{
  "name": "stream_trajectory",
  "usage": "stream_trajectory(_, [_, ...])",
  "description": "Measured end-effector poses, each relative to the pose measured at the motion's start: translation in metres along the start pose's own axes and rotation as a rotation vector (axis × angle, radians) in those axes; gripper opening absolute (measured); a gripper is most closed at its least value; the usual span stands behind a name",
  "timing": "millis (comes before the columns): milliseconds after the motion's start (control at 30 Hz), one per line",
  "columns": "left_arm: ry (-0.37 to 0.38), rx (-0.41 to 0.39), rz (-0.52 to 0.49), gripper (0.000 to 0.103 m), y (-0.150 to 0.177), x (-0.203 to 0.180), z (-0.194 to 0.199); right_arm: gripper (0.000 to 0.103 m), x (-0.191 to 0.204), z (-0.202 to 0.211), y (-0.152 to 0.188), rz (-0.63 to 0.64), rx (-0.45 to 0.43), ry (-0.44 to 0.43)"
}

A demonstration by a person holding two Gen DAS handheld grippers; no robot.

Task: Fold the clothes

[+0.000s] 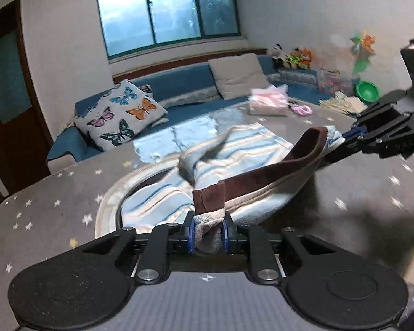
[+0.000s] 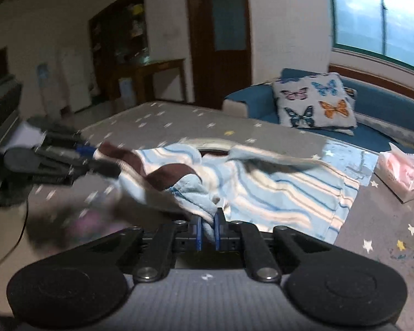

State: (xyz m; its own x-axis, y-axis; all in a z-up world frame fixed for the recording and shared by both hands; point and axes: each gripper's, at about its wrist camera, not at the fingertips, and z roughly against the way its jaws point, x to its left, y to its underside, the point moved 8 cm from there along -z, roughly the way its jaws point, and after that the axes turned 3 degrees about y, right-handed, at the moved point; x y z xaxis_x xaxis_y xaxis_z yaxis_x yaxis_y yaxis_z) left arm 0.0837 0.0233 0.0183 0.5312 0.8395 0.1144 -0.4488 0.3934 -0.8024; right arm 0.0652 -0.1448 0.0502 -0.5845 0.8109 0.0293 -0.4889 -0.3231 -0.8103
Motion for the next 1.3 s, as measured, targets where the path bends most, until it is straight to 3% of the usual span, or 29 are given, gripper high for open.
stream_trajectory(267, [0.105,0.132,-0.002,0.026,0.04,-0.021,0.023,0.014,0.034,0.029,0.05,0.059,0.198,-0.156])
stream_trajectory(400, [0.095,0.136,0.034,0.043,0.036,-0.008,0.032,0.022,0.024,0.038,0.049,0.028,0.206,-0.173])
stream_trajectory(433, [0.079,0.125,0.04,0.045,0.032,-0.003,0.033,0.026,0.02,0.04,0.048,0.021,0.201,-0.165])
stream_trajectory(600, [0.004,0.077,0.1,0.048,0.008,0.025,0.028,0.028,-0.021,0.033,0.041,-0.055,0.178,-0.025])
stream_trajectory(867, [-0.076,0.141,0.181,0.048,-0.019,0.072,-0.05,0.03,-0.082,-0.008,0.046,-0.149,0.217,0.142])
stream_trajectory(933, [-0.07,0.164,0.196,0.046,-0.024,0.08,-0.073,0.036,-0.096,-0.018,0.048,-0.165,0.229,0.185])
stream_trajectory(1300, [-0.015,0.287,0.216,0.046,-0.027,0.09,-0.17,0.038,-0.145,-0.054,0.046,-0.226,0.233,0.264])
